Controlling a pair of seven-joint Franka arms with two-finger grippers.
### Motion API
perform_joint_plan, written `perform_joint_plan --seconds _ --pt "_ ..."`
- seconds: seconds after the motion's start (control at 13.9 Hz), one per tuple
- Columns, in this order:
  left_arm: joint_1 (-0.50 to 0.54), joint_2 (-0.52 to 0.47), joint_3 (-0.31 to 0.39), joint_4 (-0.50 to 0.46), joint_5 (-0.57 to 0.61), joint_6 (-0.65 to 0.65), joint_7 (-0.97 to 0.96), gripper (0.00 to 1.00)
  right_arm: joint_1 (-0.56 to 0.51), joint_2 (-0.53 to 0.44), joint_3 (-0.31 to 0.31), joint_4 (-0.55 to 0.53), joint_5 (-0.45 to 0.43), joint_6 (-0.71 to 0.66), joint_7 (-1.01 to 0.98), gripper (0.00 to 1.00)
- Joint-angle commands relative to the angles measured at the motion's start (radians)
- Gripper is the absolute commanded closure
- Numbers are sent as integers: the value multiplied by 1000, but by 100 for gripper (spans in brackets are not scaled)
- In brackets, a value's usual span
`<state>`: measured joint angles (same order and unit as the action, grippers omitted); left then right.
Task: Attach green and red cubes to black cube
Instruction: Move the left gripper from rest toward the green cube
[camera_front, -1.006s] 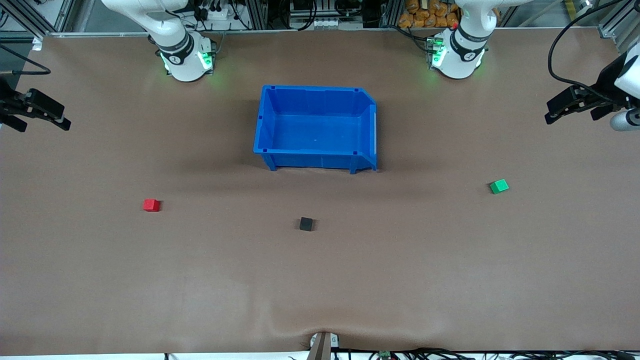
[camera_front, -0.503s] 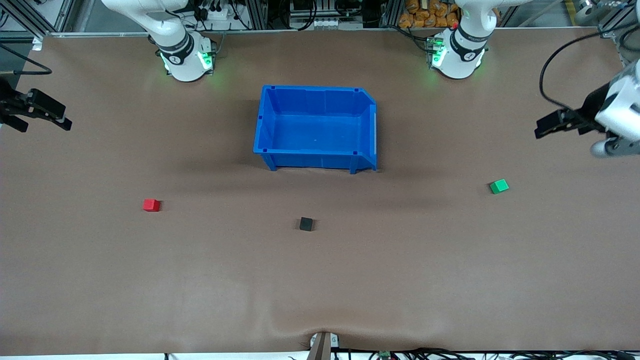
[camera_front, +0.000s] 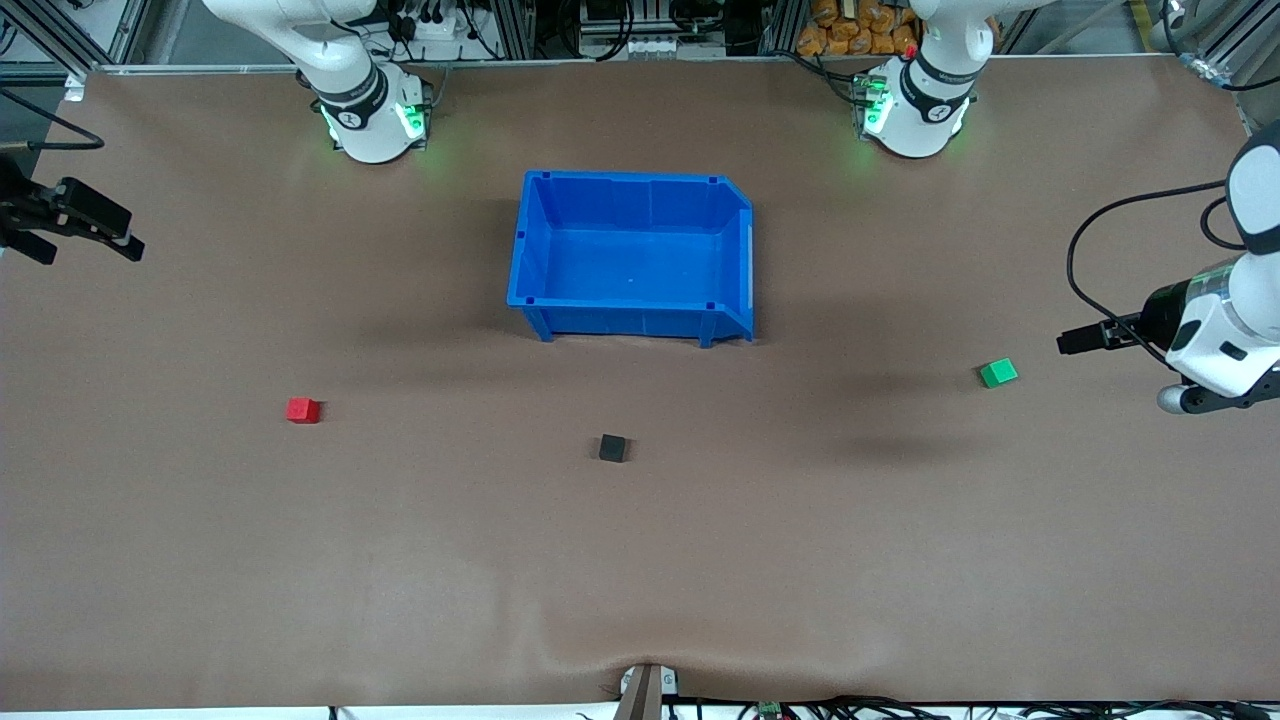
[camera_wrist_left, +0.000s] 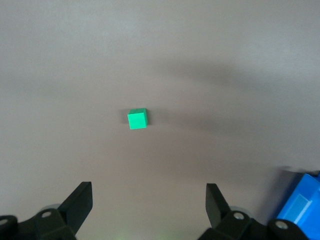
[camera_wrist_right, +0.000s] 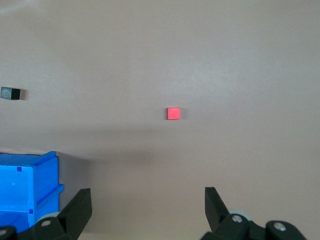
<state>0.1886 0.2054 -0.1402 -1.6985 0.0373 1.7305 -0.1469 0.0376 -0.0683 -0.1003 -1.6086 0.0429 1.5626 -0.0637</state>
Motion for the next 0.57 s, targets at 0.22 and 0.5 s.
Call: perform_joint_plan --seconds 0.22,0.5 --pt "14 -60 -6 -217 -5 185 1 0 -22 -7 10 2 15 -7 2 0" --pt "11 -61 -12 -291 -5 251 -14 0 -21 -5 11 6 17 -7 4 0"
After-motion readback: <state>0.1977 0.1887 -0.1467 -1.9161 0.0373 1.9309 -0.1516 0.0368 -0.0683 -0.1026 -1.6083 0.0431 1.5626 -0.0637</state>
